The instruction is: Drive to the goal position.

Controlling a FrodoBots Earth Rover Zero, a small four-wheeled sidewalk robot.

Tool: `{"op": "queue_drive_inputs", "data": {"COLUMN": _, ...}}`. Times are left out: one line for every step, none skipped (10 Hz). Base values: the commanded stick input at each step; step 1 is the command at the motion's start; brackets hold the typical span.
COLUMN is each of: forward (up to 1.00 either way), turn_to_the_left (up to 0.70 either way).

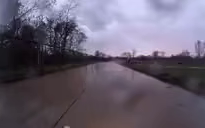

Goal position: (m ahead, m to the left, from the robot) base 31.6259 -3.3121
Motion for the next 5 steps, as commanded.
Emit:
{"op": "queue_drive_inputs", "data": {"forward": 0.70, "turn_to_the_left": 0.00}}
{"op": "queue_drive_inputs", "data": {"forward": 0.70, "turn_to_the_left": 0.00}}
{"op": "queue_drive_inputs", "data": {"forward": 0.70, "turn_to_the_left": 0.00}}
{"op": "queue_drive_inputs", "data": {"forward": 0.70, "turn_to_the_left": 0.00}}
{"op": "queue_drive_inputs", "data": {"forward": 0.70, "turn_to_the_left": 0.00}}
